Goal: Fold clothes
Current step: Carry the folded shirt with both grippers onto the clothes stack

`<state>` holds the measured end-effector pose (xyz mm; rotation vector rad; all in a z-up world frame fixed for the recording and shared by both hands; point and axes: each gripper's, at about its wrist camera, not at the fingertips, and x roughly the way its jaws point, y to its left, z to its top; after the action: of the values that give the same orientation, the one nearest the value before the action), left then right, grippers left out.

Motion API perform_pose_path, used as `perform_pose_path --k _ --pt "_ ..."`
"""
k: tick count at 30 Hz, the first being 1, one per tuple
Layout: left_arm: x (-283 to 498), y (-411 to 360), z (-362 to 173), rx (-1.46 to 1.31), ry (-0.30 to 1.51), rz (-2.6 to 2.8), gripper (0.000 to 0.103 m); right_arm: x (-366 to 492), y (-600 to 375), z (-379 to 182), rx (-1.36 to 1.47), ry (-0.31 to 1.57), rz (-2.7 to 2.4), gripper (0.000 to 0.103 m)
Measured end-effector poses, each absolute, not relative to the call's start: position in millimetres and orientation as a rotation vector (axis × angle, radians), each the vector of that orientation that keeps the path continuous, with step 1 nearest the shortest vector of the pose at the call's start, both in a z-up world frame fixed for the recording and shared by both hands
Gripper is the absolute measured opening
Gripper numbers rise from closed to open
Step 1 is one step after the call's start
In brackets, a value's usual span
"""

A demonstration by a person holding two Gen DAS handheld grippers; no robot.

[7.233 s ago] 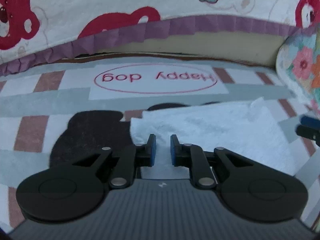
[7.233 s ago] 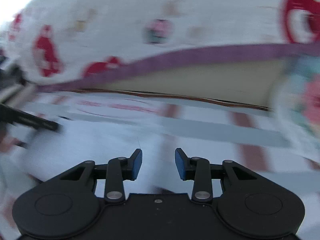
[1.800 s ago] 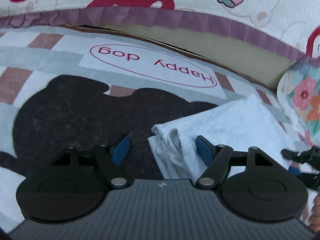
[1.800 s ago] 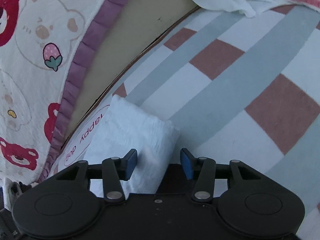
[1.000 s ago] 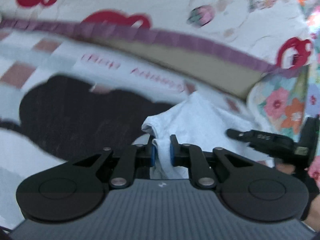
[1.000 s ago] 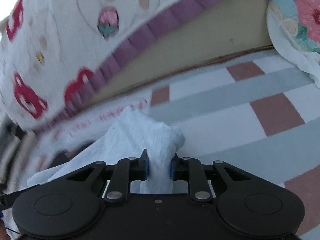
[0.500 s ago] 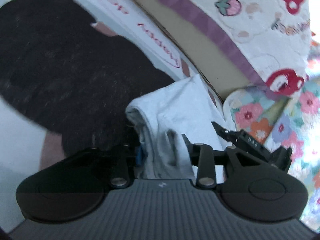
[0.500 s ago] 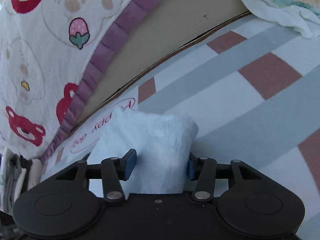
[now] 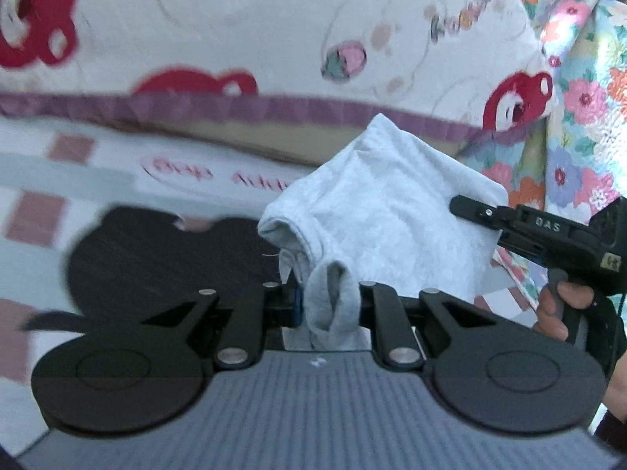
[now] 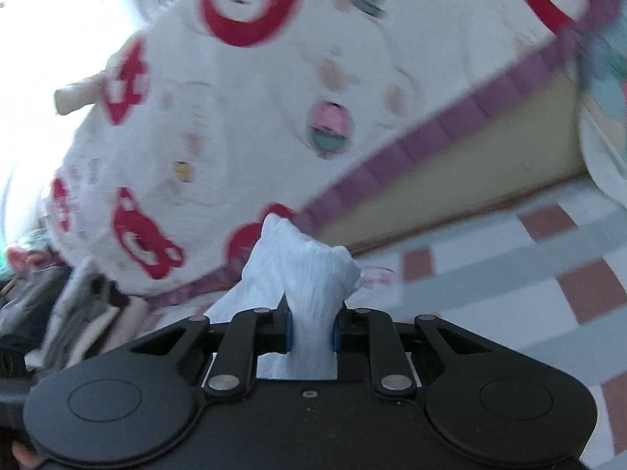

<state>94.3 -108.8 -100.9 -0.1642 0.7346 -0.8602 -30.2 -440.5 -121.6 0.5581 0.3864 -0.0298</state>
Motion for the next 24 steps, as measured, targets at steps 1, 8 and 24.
perform_pose_path --k 1,8,24 --pt "89.6 -99.4 -92.0 -0.155 0.719 -0.846 0.014 -31.5 -432.9 -115.2 0.553 0.377 -0.012 0.021" --pt "43.0 -22.9 -46.3 -0.097 0.644 -0.699 0.014 -38.6 -371.6 -77.6 0.511 0.352 0.126 0.021" --pt "42.5 162.7 51.0 0.152 0.572 -0.289 0.014 33.3 -172.3 14.5 0.383 0.411 0.645 0.02"
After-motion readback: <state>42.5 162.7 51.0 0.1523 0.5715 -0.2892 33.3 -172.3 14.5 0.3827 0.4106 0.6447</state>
